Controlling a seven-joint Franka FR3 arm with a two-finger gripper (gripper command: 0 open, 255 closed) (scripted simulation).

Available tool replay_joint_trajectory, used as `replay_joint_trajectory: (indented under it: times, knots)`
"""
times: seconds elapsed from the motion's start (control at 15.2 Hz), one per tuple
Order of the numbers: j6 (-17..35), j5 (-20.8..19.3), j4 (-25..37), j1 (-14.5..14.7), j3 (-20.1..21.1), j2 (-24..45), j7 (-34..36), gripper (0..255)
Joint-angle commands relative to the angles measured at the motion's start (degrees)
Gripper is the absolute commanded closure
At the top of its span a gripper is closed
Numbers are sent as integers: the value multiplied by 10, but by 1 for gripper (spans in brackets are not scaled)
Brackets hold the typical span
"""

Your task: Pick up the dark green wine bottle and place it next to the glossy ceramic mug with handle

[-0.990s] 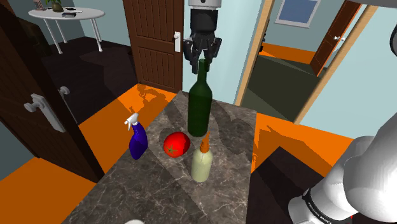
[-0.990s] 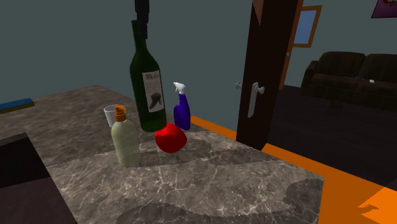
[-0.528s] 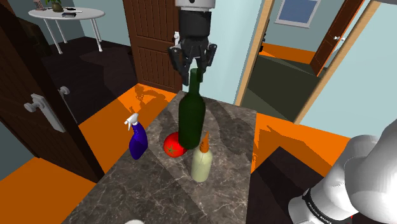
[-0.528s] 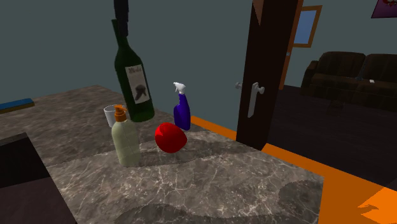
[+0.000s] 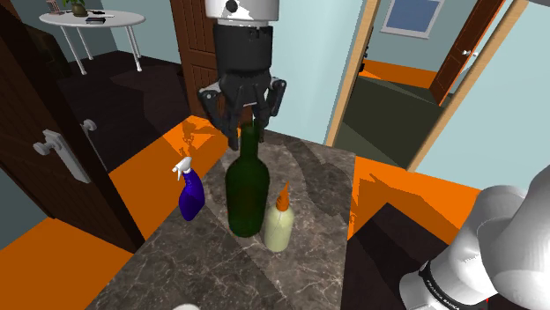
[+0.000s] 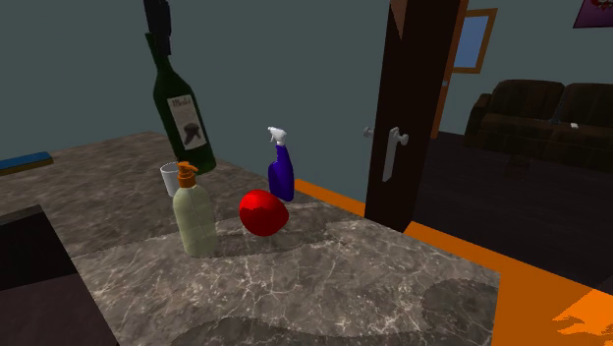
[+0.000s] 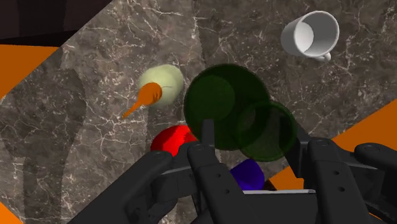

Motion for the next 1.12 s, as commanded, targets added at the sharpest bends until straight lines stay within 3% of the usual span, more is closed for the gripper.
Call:
replay_joint_trajectory:
  times: [0.0, 0.53, 1.06]
  knots:
    - [1, 2, 3, 14, 14, 1, 29, 255]
    - [6, -14, 56, 75, 75, 51, 150, 255]
    - [-8, -67, 169, 162, 125, 151, 279, 255]
